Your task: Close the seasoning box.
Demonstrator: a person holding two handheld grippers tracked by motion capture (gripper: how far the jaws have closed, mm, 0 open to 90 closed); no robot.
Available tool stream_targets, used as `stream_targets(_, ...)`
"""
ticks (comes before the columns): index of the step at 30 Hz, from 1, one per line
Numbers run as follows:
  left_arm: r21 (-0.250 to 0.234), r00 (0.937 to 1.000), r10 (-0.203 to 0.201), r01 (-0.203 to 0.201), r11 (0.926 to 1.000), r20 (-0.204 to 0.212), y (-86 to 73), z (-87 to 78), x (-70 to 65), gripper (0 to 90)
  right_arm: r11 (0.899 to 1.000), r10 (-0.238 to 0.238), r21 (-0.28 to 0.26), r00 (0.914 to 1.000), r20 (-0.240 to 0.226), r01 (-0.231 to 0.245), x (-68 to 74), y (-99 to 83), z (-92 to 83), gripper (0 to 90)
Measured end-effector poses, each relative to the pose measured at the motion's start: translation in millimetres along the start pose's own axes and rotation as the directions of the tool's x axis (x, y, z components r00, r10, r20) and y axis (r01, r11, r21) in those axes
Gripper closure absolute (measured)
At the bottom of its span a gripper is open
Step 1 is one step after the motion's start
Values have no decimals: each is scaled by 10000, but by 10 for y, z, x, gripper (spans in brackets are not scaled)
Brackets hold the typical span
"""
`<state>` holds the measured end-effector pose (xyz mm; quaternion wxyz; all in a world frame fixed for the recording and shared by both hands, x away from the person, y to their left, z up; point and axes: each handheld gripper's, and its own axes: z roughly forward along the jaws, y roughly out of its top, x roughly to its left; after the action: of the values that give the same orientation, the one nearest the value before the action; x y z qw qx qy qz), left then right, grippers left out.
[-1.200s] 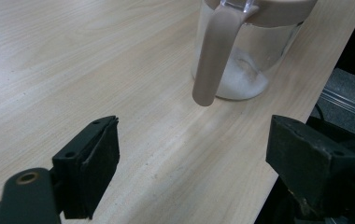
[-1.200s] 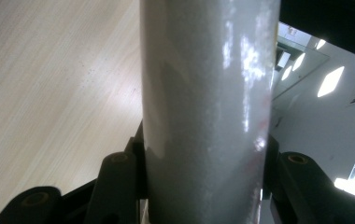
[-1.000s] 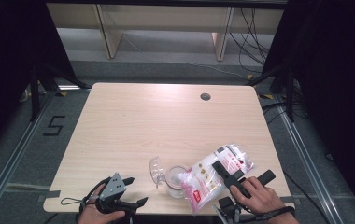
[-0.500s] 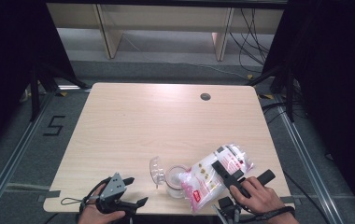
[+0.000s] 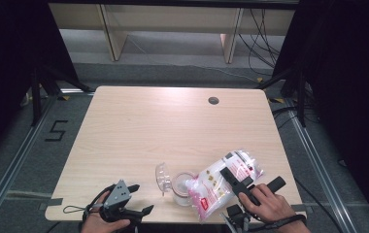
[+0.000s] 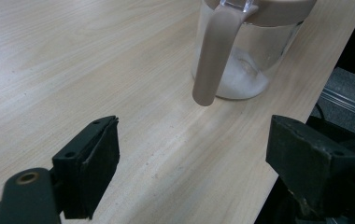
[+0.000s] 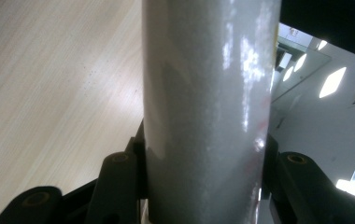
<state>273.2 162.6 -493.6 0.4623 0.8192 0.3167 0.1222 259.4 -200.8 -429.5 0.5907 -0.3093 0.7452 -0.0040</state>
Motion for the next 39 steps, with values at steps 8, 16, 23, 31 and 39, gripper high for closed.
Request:
stream_targets(8, 14, 10000, 20, -20, 10000, 13, -1, -2, 0, 172, 10000, -76, 36, 10000, -15, 76, -4, 7, -2, 585)
stream_targets(16, -10, 10000, -18, 18, 10000, 6, -1, 1, 0, 171, 9998, -172, 89, 9998, 33, 171, -9, 16, -6, 587)
stream_targets(23, 1, 10000, -58, 58, 10000, 18, -5, 3, -4, 172, 9994, -344, 104, 9994, 58, 343, -14, 26, -6, 587)
stream_targets(31, -19, 9999, -111, 111, 9999, 19, -5, 4, -2, 171, 9994, -334, 64, 9994, 33, 333, -14, 22, -1, 589)
stream_targets(39, -60, 10000, -85, 85, 9999, -30, -2, -2, -3, 172, 9997, -250, 51, 9997, 60, 250, -9, 26, -2, 589)
